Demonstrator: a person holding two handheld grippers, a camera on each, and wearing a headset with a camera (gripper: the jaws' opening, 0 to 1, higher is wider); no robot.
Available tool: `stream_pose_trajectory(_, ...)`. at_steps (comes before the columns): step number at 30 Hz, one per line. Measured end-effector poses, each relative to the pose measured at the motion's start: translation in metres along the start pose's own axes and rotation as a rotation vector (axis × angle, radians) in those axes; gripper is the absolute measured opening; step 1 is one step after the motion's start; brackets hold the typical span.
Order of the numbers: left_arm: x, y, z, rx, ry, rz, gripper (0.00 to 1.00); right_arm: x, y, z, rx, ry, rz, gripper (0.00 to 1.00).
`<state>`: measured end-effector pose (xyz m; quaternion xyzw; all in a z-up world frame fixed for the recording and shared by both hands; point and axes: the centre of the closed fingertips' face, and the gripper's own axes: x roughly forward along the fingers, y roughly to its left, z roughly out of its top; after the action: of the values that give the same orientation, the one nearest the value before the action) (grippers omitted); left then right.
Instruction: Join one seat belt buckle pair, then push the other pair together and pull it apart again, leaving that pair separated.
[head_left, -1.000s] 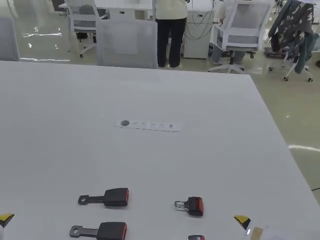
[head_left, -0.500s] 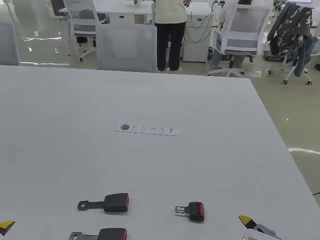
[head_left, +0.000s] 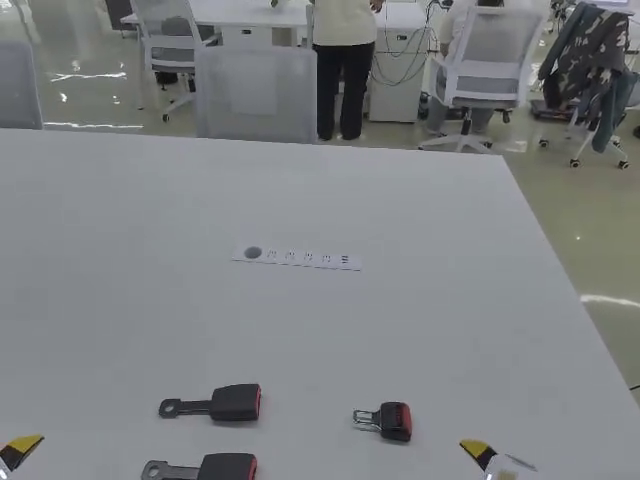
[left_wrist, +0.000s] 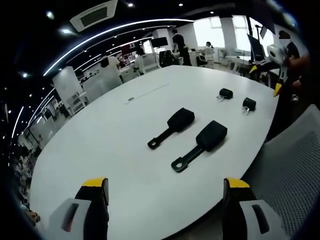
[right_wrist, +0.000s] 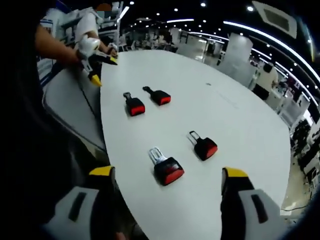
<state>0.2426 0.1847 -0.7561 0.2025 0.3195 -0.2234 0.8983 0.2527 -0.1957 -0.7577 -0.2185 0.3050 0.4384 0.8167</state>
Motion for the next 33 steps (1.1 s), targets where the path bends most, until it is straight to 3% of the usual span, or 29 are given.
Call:
stream_pose_trajectory(3,0.001,-0.005,-0.001,0.023,0.006,-0.015,0.97,0.000,0.007,0.007,0.165,-0.058,0.053,0.91)
stream_pose_trajectory(6,0.001,-0.005,0.000,0.029,0.003,-0.025,0.97,-0.001,0.003,0.008,0.217,-0.081,0.060,0.90)
stream_pose_trajectory(16,0.000,-0.009,0.004,0.018,-0.007,-0.047,0.97,-0.003,0.004,0.005,0.214,-0.080,0.067,0.90)
stream_pose_trajectory(19,0.000,-0.015,0.004,0.004,-0.007,-0.075,0.96,-0.002,0.005,0.004,0.219,-0.082,0.069,0.90)
stream_pose_trajectory(33,0.001,-0.016,0.003,0.032,0.016,-0.095,0.91,0.004,0.010,0.007,0.188,-0.069,0.089,0.89)
